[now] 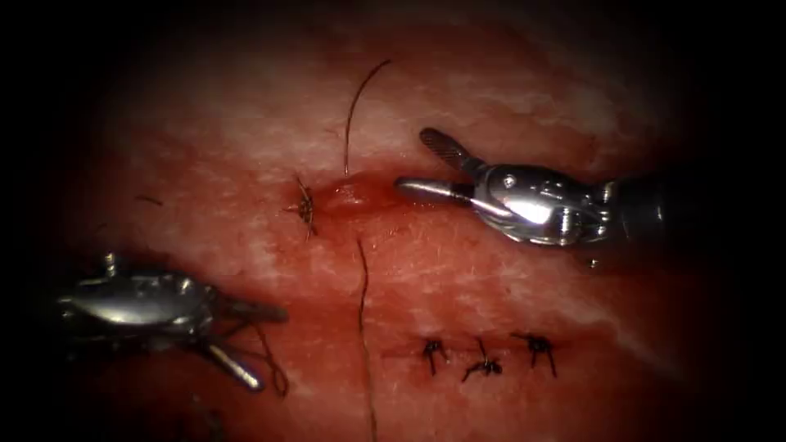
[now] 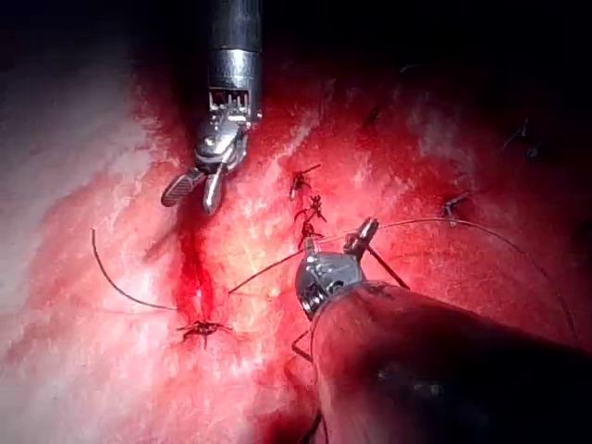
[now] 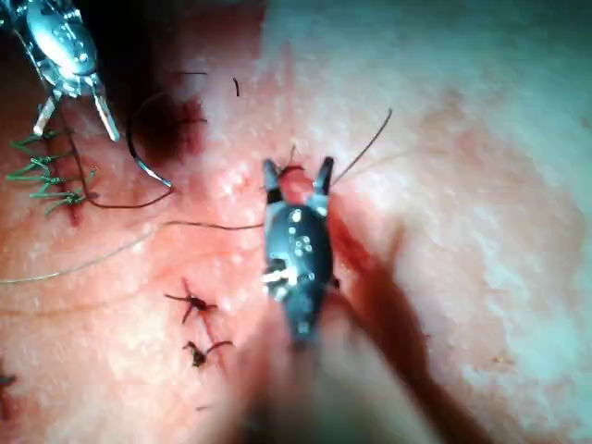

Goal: Wound Closure

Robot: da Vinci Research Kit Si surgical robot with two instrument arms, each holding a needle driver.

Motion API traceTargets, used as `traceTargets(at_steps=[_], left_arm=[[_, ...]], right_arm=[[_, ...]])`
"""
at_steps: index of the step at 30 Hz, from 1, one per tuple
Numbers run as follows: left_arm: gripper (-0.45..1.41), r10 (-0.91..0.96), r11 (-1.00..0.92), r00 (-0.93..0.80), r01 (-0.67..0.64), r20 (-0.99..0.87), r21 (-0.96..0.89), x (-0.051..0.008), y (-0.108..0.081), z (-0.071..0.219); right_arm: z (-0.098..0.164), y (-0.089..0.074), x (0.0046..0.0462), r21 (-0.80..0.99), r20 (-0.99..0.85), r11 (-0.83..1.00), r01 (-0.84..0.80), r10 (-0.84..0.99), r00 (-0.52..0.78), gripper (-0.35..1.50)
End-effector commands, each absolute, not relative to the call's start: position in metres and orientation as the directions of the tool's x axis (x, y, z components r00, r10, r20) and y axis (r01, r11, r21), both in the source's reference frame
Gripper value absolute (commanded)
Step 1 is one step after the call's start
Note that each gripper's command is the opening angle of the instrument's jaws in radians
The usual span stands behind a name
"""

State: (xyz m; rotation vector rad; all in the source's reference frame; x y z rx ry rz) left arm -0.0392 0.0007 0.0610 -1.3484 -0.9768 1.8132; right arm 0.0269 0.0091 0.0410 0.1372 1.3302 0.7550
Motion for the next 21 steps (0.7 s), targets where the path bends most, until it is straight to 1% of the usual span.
traceTargets(at_steps=[1, 6, 11, 14, 16, 17, 18, 20, 21], left_arm=[[0.51, 0.858, -0.492, -0.224, -0.099, -0.462, -0.865, -0.0392, 0.001, 0.061], [0.51, 0.855, -0.518, -0.124, -0.196, -0.503, -0.832, -0.0363, 0.006, 0.061], [0.51, 0.800, -0.596, -0.131, -0.291, -0.586, -0.748, -0.0339, 0.009, 0.063], [0.47, 0.717, -0.696, -0.267, -0.333, -0.644, -0.636, -0.0323, 0.012, 0.065], [0.42, 0.615, -0.788, -0.426, -0.340, -0.664, -0.513, -0.0305, 0.013, 0.067], [0.36, 0.554, -0.833, -0.509, -0.330, -0.659, -0.445, -0.0296, 0.014, 0.068], [0.31, 0.470, -0.883, -0.618, -0.310, -0.630, -0.354, -0.0283, 0.015, 0.068], [0.31, 0.341, -0.939, -0.765, -0.250, -0.546, -0.236, -0.0264, 0.017, 0.069], [0.31, 0.291, -0.955, -0.832, -0.225, -0.472, -0.192, -0.0251, 0.017, 0.070]], right_arm=[[0.041, 0.008, 0.0275, 0.503, -0.822, 0.760, -0.412, 0.567, 0.043, 1.40], [0.041, 0.008, 0.0276, 0.503, -0.822, 0.761, -0.410, 0.567, 0.046, 1.40], [0.041, 0.008, 0.0279, 0.510, -0.817, 0.763, -0.398, 0.574, 0.054, 1.40], [0.041, 0.008, 0.0282, 0.512, -0.816, 0.765, -0.390, 0.576, 0.059, 1.40], [0.041, 0.008, 0.0282, 0.513, -0.816, 0.766, -0.387, 0.575, 0.059, 1.40], [0.041, 0.008, 0.0282, 0.513, -0.816, 0.766, -0.387, 0.575, 0.059, 1.40], [0.041, 0.008, 0.0282, 0.513, -0.816, 0.766, -0.387, 0.575, 0.059, 1.40], [0.041, 0.008, 0.0282, 0.513, -0.815, 0.767, -0.386, 0.576, 0.062, 1.40], [0.041, 0.008, 0.0282, 0.513, -0.815, 0.767, -0.386, 0.576, 0.062, 1.40]])
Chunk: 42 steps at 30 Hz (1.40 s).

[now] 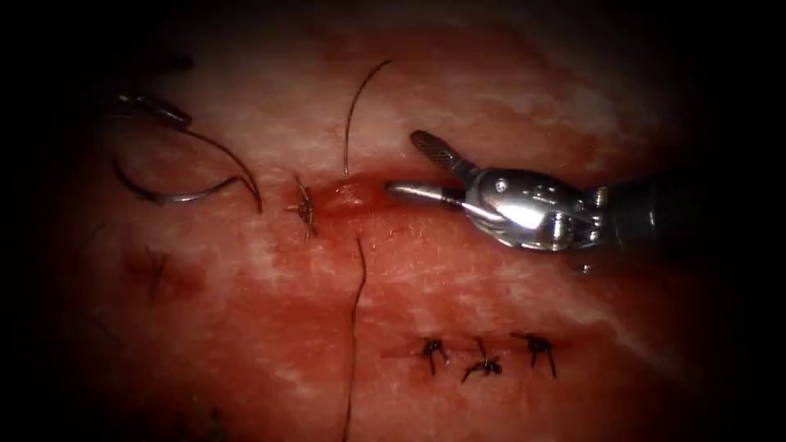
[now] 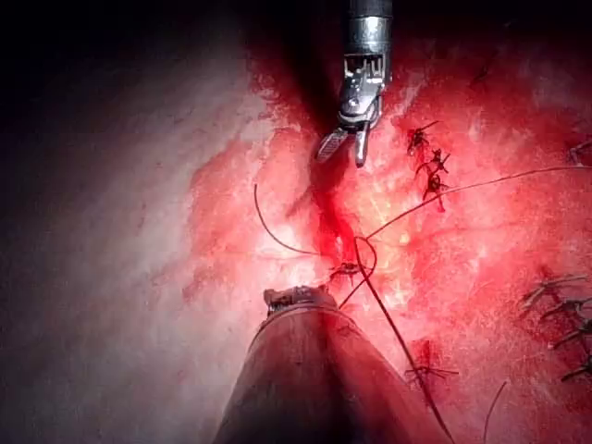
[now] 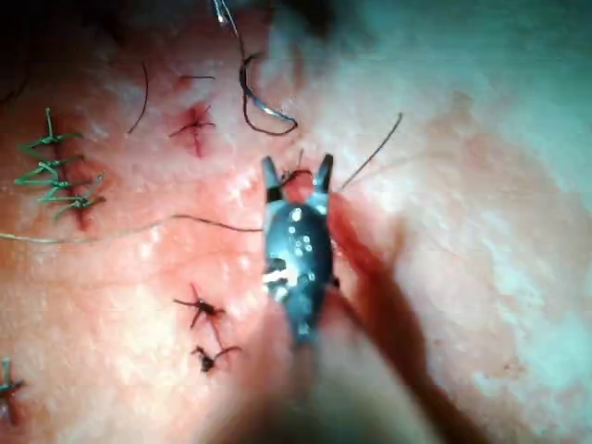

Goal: Wound Closure

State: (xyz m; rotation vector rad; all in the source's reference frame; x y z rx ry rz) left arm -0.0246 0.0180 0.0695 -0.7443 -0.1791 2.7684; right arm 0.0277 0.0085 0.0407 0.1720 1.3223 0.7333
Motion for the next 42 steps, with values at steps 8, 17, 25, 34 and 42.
traceTargets(at_steps=[8, 17, 25, 34, 42], left_arm=[[0.41, 0.110, -0.994, -0.922, -0.093, -0.370, -0.063, -0.0200, 0.020, 0.072], [0.20, 0.442, -0.862, -0.411, -0.441, -0.798, -0.250, -0.0231, 0.021, 0.067], [0.29, 0.492, -0.858, -0.216, -0.284, -0.843, -0.428, -0.0324, 0.016, 0.056], [0.37, 0.344, -0.939, -0.307, -0.140, -0.887, -0.315, -0.0391, 0.007, 0.054], [0.27, 0.071, -0.997, -0.407, -0.042, -0.911, -0.059, -0.0429, -0.001, 0.059]], right_arm=[[0.041, 0.008, 0.0283, 0.512, -0.815, 0.767, -0.386, 0.576, 0.064, 1.40], [0.042, 0.008, 0.0285, 0.511, -0.816, 0.770, -0.382, 0.574, 0.067, 1.40], [0.042, 0.008, 0.0285, 0.510, -0.815, 0.771, -0.381, 0.575, 0.073, 1.40], [0.042, 0.008, 0.0284, 0.510, -0.815, 0.771, -0.381, 0.575, 0.073, 1.40], [0.042, 0.008, 0.0282, 0.511, -0.815, 0.772, -0.379, 0.575, 0.073, 1.40]])
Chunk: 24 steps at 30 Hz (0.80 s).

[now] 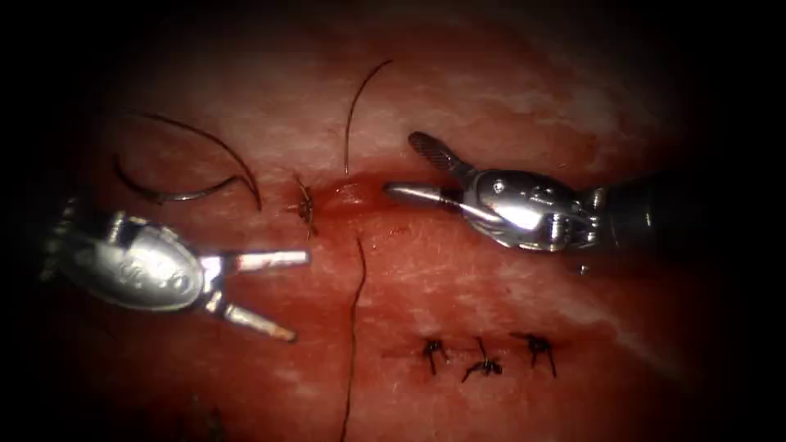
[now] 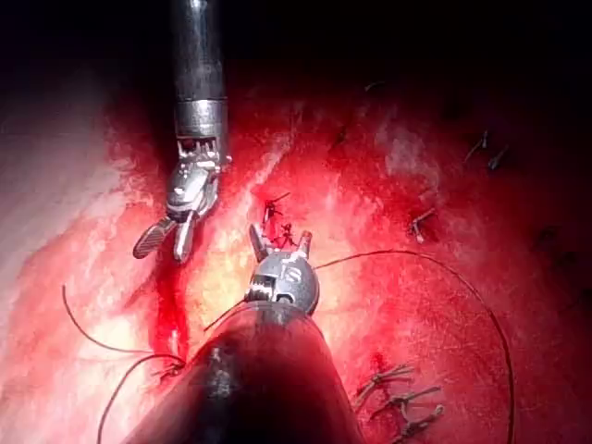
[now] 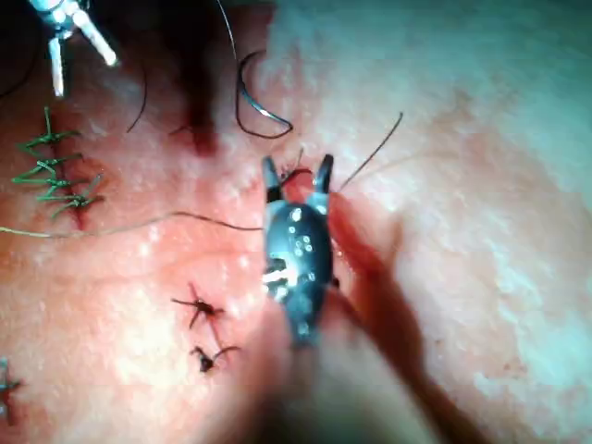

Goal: Wound Closure

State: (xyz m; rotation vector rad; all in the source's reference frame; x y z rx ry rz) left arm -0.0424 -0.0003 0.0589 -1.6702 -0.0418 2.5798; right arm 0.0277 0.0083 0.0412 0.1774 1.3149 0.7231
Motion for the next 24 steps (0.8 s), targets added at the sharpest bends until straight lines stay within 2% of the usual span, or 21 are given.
traceTargets(at_steps=[1, 6, 11, 15, 24], left_arm=[[0.27, 0.051, -0.999, -0.410, -0.033, -0.911, -0.040, -0.0433, -0.0017, 0.0601], [0.34, -0.087, -0.996, -0.425, 0.019, -0.901, 0.087, -0.0454, -0.0051, 0.0632], [0.52, -0.188, -0.982, -0.417, 0.063, -0.889, 0.178, -0.0471, -0.0075, 0.0661], [0.52, -0.214, -0.977, -0.411, 0.087, -0.886, 0.196, -0.0475, -0.0084, 0.0669], [0.37, -0.238, -0.971, -0.435, 0.128, -0.868, 0.201, -0.0468, -0.0098, 0.0680]], right_arm=[[0.0416, 0.0076, 0.0282, 0.511, -0.815, 0.772, -0.379, 0.575, 0.073, 1.40], [0.0416, 0.0076, 0.0281, 0.511, -0.815, 0.772, -0.379, 0.575, 0.073, 1.40], [0.0416, 0.0076, 0.0281, 0.511, -0.815, 0.772, -0.378, 0.575, 0.073, 1.40], [0.0416, 0.0076, 0.0281, 0.511, -0.815, 0.772, -0.378, 0.575, 0.073, 1.40], [0.0416, 0.0076, 0.0281, 0.511, -0.815, 0.772, -0.378, 0.575, 0.073, 1.40]])
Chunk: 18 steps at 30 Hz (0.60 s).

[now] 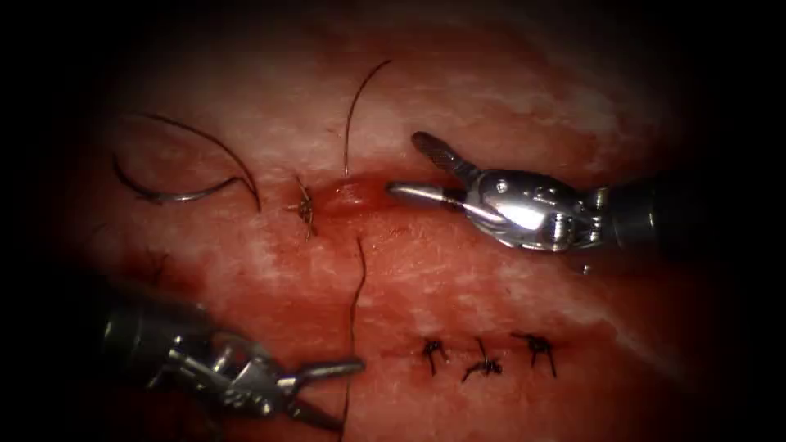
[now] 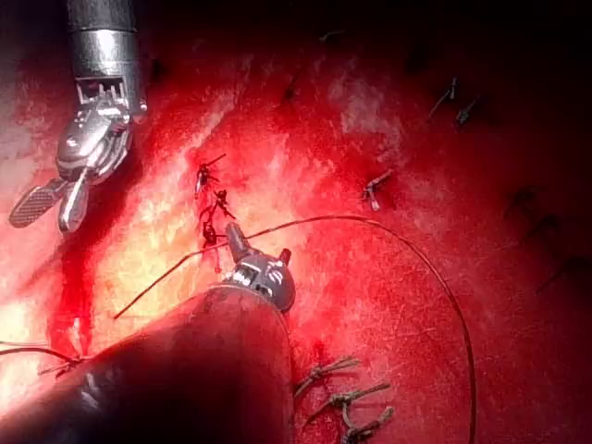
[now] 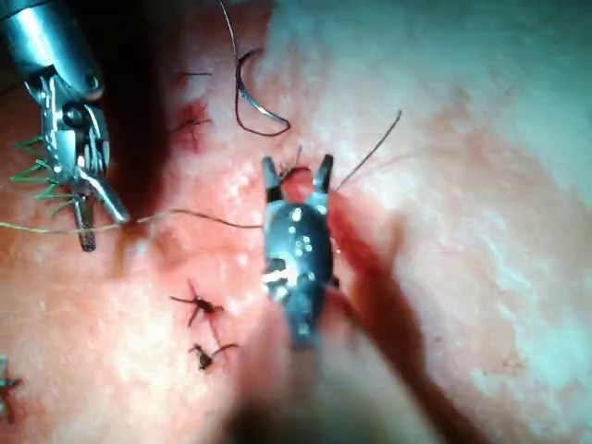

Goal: Wound Closure

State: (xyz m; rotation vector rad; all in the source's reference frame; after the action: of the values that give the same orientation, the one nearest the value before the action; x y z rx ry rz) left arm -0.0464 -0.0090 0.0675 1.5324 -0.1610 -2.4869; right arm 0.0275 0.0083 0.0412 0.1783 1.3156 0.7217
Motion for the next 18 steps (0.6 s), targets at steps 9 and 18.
traceTargets(at_steps=[9, 18], left_arm=[[0.36, -0.259, -0.964, -0.419, 0.166, -0.870, 0.207, -0.0480, -0.0134, 0.0674], [-0.08, -0.291, -0.953, -0.370, 0.187, -0.882, 0.237, -0.0484, -0.0150, 0.0645]], right_arm=[[0.0416, 0.0076, 0.0280, 0.511, -0.815, 0.772, -0.378, 0.575, 0.073, 1.40], [0.0416, 0.0075, 0.0281, 0.511, -0.815, 0.772, -0.378, 0.575, 0.073, 1.40]])
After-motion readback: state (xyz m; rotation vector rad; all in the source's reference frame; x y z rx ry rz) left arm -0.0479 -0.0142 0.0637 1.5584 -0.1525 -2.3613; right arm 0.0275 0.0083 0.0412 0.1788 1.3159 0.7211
